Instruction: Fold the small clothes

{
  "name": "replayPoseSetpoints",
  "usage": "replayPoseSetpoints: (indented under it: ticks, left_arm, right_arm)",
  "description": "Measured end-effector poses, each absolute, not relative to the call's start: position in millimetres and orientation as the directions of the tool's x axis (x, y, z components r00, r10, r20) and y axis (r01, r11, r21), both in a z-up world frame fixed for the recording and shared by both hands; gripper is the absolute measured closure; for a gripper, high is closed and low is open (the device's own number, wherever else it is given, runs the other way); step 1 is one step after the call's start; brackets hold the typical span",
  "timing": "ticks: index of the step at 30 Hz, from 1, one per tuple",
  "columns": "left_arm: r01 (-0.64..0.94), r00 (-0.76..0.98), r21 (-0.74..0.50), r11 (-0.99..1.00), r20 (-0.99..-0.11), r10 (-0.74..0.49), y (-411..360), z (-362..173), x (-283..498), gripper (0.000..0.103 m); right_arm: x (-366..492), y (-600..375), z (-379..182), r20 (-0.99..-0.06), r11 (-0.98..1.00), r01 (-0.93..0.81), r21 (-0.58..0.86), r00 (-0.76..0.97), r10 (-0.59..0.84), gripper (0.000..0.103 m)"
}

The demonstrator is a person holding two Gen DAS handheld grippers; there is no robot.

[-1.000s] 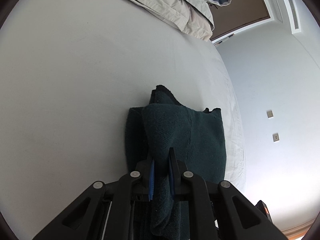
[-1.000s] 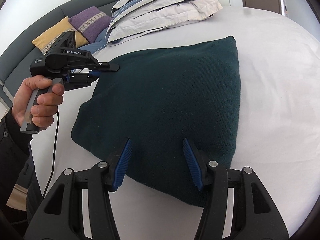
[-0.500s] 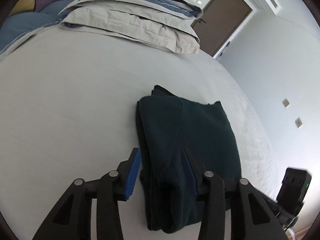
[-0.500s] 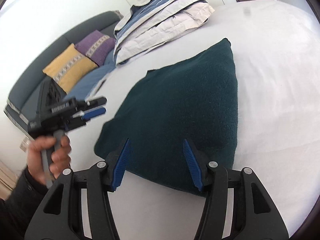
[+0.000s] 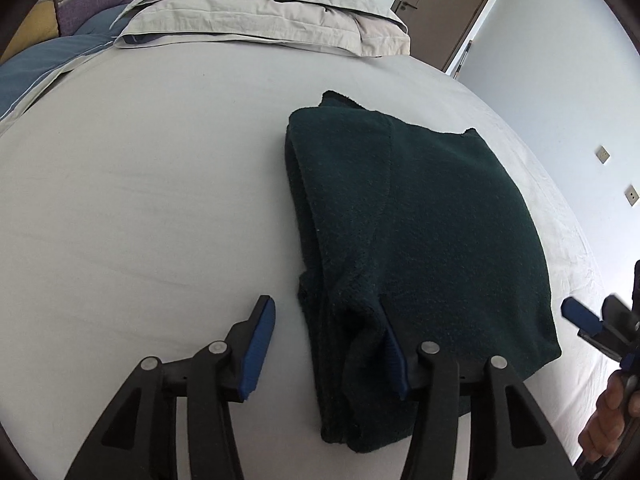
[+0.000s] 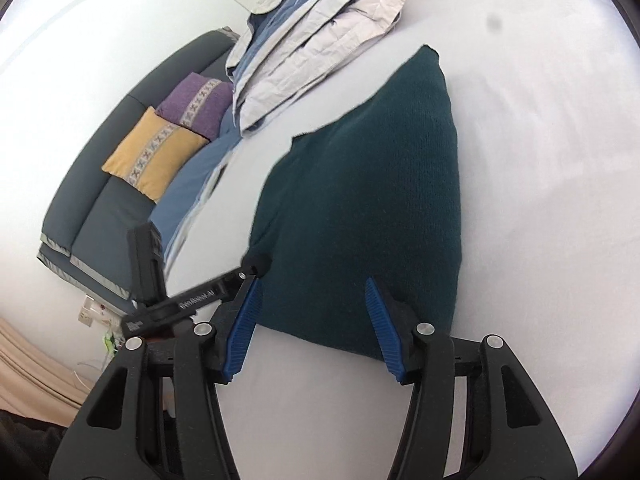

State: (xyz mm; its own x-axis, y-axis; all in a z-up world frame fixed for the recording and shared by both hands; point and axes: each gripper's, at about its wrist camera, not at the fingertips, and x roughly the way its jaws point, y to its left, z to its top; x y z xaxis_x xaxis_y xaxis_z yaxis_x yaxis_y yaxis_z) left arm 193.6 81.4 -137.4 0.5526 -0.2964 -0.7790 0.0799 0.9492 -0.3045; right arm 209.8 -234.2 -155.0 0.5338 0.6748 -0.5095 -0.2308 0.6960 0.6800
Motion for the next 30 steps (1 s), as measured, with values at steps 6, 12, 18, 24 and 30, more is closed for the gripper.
replayPoseSetpoints:
  ticks: [6, 12, 18, 24, 30]
  left_arm:
    - [0.073, 0.558, -0.330, 0.941, -0.769, -0.313, 84.6, -139.2, 190.9, 0.040]
    - [0.077, 0.558, -0.342, 0.937, -0.764, -0.324, 88.9, -138.8, 189.7, 0.039]
    - [0.016, 0.586, -0.339, 0.940, -0.759, -0.284, 99.6, -125.3, 183.5, 0.037]
    - [0.011, 0.614, -0.226, 0.974, -0.768, -0.185, 97.3, -100.7, 176.7, 0.037]
    - [-0.052, 0.674, -0.217, 0.975, -0.728, -0.126, 104.8, -74.1, 168.1, 0.040]
  right_arm:
    - [254.1, -239.3, -179.6, -0.561, 0.681, -0.125, 0.721, 0.473, 0.680, 0.050]
    - [250.7, -248.4, -178.6, -0.528, 0.658, -0.150, 0.737, 0.480, 0.701, 0.056]
    - [262.2, -239.1, -157.2, -0.531, 0.671, -0.205, 0.713, 0.468, 0.707, 0.054]
    - [269.2, -240.3, -174.9, -0.542, 0.649, -0.155, 0.745, 0.428, 0.723, 0.053]
    - [268.0, -241.6, -169.4, -0.479, 0.588, -0.158, 0.793, 0.435, 0.763, 0.051]
